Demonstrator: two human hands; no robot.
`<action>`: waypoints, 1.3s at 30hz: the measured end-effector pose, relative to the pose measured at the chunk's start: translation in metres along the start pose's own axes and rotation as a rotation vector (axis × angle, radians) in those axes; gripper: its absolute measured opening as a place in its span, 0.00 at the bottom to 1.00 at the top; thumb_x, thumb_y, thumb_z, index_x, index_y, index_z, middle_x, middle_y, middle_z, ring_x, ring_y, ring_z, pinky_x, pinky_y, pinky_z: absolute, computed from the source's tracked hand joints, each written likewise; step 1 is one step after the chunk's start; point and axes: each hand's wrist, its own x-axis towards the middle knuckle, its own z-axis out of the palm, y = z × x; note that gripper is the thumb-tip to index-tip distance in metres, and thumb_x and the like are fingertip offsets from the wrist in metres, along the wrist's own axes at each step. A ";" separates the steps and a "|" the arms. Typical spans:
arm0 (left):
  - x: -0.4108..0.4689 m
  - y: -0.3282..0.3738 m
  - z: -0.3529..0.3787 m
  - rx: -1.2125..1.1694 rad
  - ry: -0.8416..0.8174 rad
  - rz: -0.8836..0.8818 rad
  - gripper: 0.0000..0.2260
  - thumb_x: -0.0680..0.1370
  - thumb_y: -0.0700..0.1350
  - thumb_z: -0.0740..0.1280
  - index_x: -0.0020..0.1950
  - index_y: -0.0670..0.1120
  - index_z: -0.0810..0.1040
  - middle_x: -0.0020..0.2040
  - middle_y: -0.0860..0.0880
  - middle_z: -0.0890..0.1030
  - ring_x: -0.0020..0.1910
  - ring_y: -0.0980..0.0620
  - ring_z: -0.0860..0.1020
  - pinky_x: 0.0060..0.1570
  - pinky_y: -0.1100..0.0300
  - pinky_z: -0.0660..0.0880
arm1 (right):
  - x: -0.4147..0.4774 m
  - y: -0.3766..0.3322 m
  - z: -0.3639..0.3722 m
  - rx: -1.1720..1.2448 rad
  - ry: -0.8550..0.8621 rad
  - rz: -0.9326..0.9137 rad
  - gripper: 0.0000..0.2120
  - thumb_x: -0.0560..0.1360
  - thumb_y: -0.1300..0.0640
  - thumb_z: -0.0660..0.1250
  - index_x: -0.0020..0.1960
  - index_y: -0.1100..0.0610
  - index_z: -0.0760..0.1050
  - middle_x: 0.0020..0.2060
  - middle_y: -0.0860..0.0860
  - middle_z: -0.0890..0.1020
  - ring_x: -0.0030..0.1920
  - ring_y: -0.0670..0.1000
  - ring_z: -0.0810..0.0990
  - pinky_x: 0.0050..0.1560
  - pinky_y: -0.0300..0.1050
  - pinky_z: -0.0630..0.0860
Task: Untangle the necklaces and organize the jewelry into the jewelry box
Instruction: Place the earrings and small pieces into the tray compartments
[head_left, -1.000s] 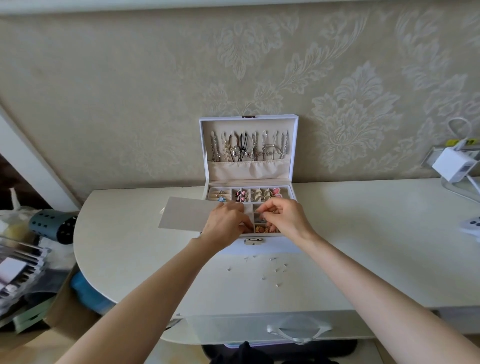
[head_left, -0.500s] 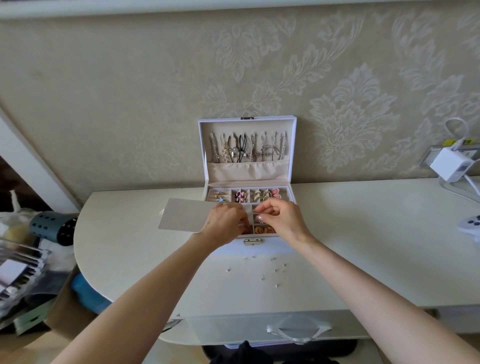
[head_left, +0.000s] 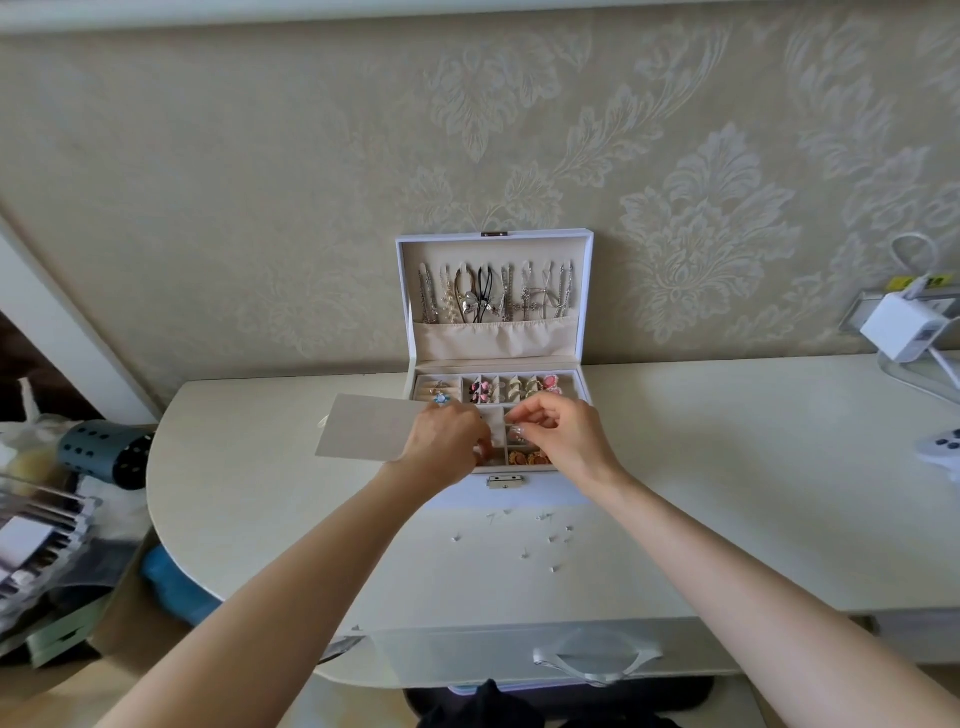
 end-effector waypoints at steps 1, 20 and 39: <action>0.001 0.000 0.000 0.024 0.004 0.013 0.11 0.76 0.41 0.66 0.55 0.52 0.81 0.56 0.52 0.79 0.58 0.50 0.74 0.55 0.59 0.66 | 0.000 -0.001 0.000 0.001 -0.001 -0.002 0.10 0.71 0.72 0.66 0.44 0.59 0.81 0.38 0.47 0.81 0.39 0.47 0.77 0.46 0.43 0.77; -0.003 -0.002 -0.003 0.058 -0.037 -0.139 0.08 0.77 0.47 0.64 0.53 0.51 0.81 0.54 0.50 0.79 0.57 0.48 0.75 0.54 0.57 0.68 | 0.004 0.002 0.016 -0.019 -0.072 0.000 0.08 0.70 0.68 0.71 0.45 0.57 0.80 0.39 0.52 0.84 0.40 0.47 0.81 0.46 0.41 0.77; -0.016 -0.015 -0.020 -0.332 0.101 -0.341 0.07 0.76 0.50 0.68 0.48 0.49 0.82 0.43 0.52 0.75 0.50 0.49 0.76 0.41 0.61 0.67 | 0.010 0.006 0.036 -0.684 -0.207 -0.291 0.07 0.75 0.58 0.69 0.50 0.52 0.84 0.49 0.50 0.80 0.51 0.50 0.78 0.50 0.39 0.71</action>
